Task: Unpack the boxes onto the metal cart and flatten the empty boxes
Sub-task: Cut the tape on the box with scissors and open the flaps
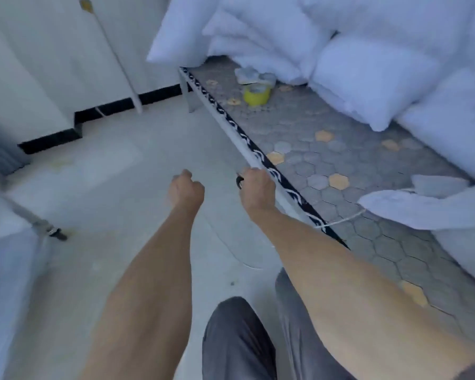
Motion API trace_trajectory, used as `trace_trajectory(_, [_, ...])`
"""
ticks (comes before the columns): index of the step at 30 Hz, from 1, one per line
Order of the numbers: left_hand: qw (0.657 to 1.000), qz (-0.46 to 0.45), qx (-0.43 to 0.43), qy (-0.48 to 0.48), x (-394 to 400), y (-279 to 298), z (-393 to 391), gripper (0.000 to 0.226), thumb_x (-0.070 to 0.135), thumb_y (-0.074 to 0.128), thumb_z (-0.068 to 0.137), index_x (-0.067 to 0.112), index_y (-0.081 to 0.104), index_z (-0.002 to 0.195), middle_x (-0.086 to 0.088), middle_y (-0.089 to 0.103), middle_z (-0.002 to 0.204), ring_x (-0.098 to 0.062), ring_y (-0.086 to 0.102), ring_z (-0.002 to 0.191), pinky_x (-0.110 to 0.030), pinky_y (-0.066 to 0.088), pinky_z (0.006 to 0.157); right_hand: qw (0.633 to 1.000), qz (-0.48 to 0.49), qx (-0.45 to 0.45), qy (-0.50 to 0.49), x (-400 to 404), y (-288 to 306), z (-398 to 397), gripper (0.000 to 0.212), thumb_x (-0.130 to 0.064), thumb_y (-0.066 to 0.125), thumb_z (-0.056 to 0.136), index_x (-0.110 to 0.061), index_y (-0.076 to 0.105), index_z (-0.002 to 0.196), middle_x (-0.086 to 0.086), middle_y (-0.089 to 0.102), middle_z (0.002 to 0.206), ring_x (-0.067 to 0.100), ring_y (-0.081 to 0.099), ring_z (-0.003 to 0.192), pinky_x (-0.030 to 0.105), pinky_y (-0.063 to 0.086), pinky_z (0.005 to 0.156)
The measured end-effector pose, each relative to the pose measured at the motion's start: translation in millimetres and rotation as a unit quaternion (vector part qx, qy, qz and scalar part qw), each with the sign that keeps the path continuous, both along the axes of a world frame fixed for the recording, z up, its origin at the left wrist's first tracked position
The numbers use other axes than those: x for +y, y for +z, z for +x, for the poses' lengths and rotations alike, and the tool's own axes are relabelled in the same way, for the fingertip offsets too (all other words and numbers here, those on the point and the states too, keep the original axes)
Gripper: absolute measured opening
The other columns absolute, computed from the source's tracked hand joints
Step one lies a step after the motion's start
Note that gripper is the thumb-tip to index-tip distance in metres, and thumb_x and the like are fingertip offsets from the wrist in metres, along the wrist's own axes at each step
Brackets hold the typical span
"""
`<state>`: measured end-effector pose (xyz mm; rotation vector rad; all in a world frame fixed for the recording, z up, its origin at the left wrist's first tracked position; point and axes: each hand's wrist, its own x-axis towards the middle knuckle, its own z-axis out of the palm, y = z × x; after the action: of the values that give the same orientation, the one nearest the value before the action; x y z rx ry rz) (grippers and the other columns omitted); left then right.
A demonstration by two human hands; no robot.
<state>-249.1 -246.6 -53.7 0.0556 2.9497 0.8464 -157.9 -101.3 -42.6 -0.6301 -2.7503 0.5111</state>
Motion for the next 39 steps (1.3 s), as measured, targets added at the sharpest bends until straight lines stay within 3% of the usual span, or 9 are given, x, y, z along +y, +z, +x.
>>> trace_trajectory(6, [0.969, -0.018, 0.037, -0.245, 210.7, 11.0, 71.1, 0.036, 0.008, 0.046, 0.089, 0.009, 0.059, 0.123, -0.018, 0.060, 0.120, -0.037, 0.059, 0.109, -0.040, 0.048, 0.085, 0.958, -0.047, -0.035, -0.280, 159.2, 9.6, 129.1, 0.017, -0.003, 0.055, 0.091, -0.010, 0.062, 0.104, 0.012, 0.066, 0.103, 0.030, 0.060, 0.099, 0.033, 0.039, 0.065])
trace_trajectory(9, [0.934, -0.043, 0.041, -0.352, 276.8, 9.4, 139.0, 0.039, 0.008, 0.046, 0.092, 0.011, 0.056, 0.130, -0.015, 0.056, 0.130, -0.034, 0.056, 0.115, -0.038, 0.045, 0.086, 0.918, -0.065, -0.036, -0.390, 192.3, 5.0, 202.2, 0.020, -0.013, 0.057, 0.094, -0.010, 0.058, 0.114, 0.012, 0.063, 0.111, 0.029, 0.059, 0.105, 0.034, 0.040, 0.072])
trace_trajectory(13, [0.889, -0.053, 0.047, -0.453, 325.3, 2.0, 212.8, 0.041, 0.010, 0.047, 0.092, 0.013, 0.056, 0.131, -0.013, 0.054, 0.131, -0.033, 0.055, 0.116, -0.039, 0.046, 0.090, 0.884, -0.046, -0.044, -0.463, 209.0, -6.8, 281.2, 0.013, -0.010, 0.050, 0.098, -0.009, 0.059, 0.107, 0.010, 0.065, 0.106, 0.027, 0.062, 0.098, 0.034, 0.044, 0.073])
trace_trajectory(16, [0.861, -0.062, 0.043, -0.502, 341.7, -4.9, 252.3, 0.038, 0.017, 0.049, 0.094, 0.013, 0.056, 0.131, -0.013, 0.052, 0.133, -0.033, 0.053, 0.119, -0.040, 0.047, 0.091, 0.906, -0.021, -0.048, -0.419, 206.1, -16.0, 321.2, 0.010, -0.011, 0.052, 0.095, -0.010, 0.062, 0.098, 0.006, 0.065, 0.096, 0.024, 0.060, 0.088, 0.034, 0.045, 0.070])
trace_trajectory(20, [0.843, -0.069, 0.038, -0.531, 341.2, -20.3, 279.1, 0.028, 0.017, 0.052, 0.090, 0.011, 0.058, 0.117, -0.014, 0.053, 0.120, -0.034, 0.055, 0.110, -0.041, 0.049, 0.086, 0.942, -0.032, -0.124, -0.311, 193.1, -30.4, 340.6, 0.009, -0.008, 0.059, 0.088, -0.008, 0.069, 0.087, 0.010, 0.061, 0.084, 0.025, 0.053, 0.075, 0.029, 0.033, 0.061])
trace_trajectory(25, [0.838, -0.081, 0.072, -0.535, 312.8, -31.7, 263.5, 0.020, 0.021, 0.052, 0.094, 0.007, 0.056, 0.107, -0.016, 0.054, 0.111, -0.035, 0.054, 0.105, -0.039, 0.042, 0.073, 0.946, 0.013, -0.180, -0.269, 175.5, -29.4, 329.1, 0.021, 0.004, 0.050, 0.088, 0.001, 0.068, 0.098, 0.019, 0.063, 0.100, 0.033, 0.060, 0.094, 0.033, 0.039, 0.068])
trace_trajectory(30, [0.872, -0.078, 0.078, -0.476, 274.8, -24.6, 219.6, 0.032, 0.011, 0.048, 0.092, 0.008, 0.056, 0.122, -0.015, 0.052, 0.120, -0.033, 0.053, 0.110, -0.042, 0.048, 0.083, 0.946, 0.060, -0.184, -0.258, 164.6, -9.9, 288.1, 0.028, -0.003, 0.046, 0.089, -0.007, 0.064, 0.111, 0.014, 0.058, 0.117, 0.032, 0.057, 0.107, 0.037, 0.046, 0.081])
trace_trajectory(35, [0.920, -0.064, 0.068, -0.381, 204.7, -9.2, 158.8, 0.040, 0.006, 0.046, 0.090, 0.009, 0.054, 0.129, -0.015, 0.051, 0.128, -0.033, 0.053, 0.114, -0.044, 0.049, 0.090, 0.962, 0.071, -0.195, -0.176, 139.3, 3.7, 215.2, 0.027, -0.011, 0.046, 0.093, -0.009, 0.058, 0.117, 0.011, 0.055, 0.119, 0.029, 0.055, 0.108, 0.037, 0.046, 0.085])
trace_trajectory(39, [0.955, -0.082, 0.064, -0.277, 115.3, -1.0, 108.1, 0.039, 0.005, 0.045, 0.088, 0.009, 0.055, 0.126, -0.014, 0.052, 0.123, -0.032, 0.051, 0.113, -0.041, 0.047, 0.089, 0.973, 0.087, -0.196, -0.083, 80.5, 15.9, 135.0, 0.024, -0.013, 0.051, 0.093, -0.012, 0.064, 0.112, 0.007, 0.060, 0.109, 0.025, 0.060, 0.102, 0.035, 0.050, 0.084])
